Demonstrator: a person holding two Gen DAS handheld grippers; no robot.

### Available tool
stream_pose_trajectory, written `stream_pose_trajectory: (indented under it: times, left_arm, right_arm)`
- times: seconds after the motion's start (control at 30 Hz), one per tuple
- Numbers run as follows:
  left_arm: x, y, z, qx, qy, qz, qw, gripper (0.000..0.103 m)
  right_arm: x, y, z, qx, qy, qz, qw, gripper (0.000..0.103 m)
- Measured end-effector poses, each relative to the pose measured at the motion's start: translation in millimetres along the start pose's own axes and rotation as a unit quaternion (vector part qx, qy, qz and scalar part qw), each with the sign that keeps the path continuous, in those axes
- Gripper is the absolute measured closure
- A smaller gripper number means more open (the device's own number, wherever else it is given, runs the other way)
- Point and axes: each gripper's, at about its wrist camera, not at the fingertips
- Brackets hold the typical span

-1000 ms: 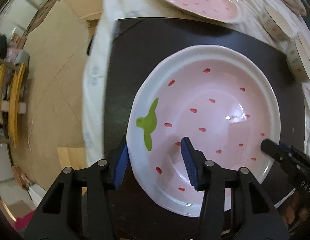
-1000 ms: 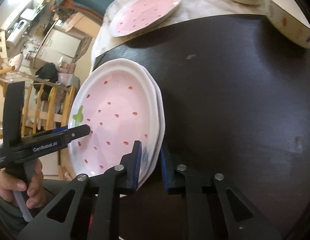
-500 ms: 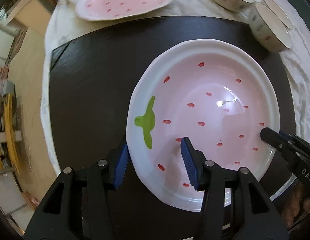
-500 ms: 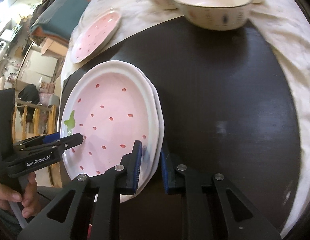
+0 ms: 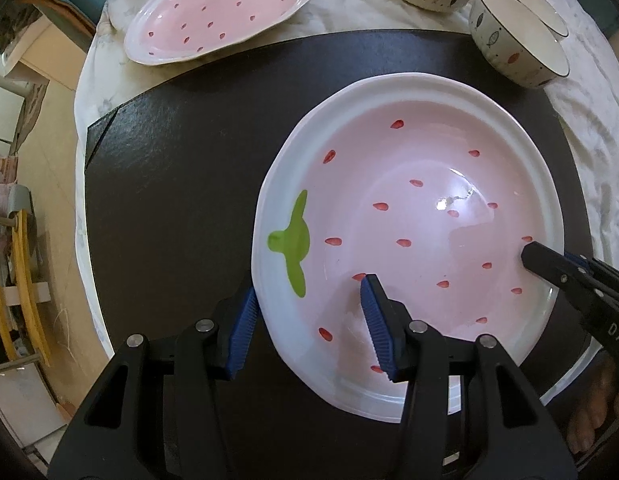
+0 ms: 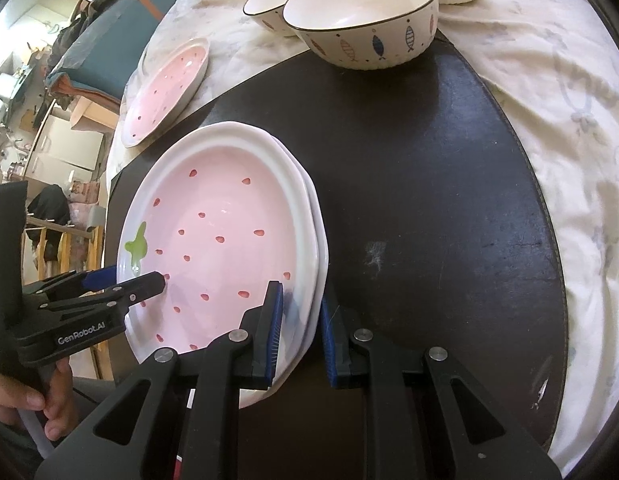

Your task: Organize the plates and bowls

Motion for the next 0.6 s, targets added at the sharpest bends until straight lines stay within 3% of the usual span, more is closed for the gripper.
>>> stream_pose_trajectory:
  times: [0.2, 0.6]
  left_arm:
    - [23.1, 10.5, 9.4, 0.008, -0.001, -0.004, 1.0000, 0.056]
    - [34.7, 53.2, 43.8, 0.020, 0.040, -0.031, 0.9985, 0.054]
  right_arm:
    - [1.3, -0.3, -2.7, 0.005, -0.007, -0.001, 1.000, 0.080]
    - [4.4, 10.1, 2.4, 0.042, -0.032, 0.000, 0.999, 0.080]
Point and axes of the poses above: each gripper's, at about its wrist camera, not at the fingertips, and y roughly against the way its jaws point, z to its left, x to its underside, and after that the axes turned 14 degrees about -z, right-handed
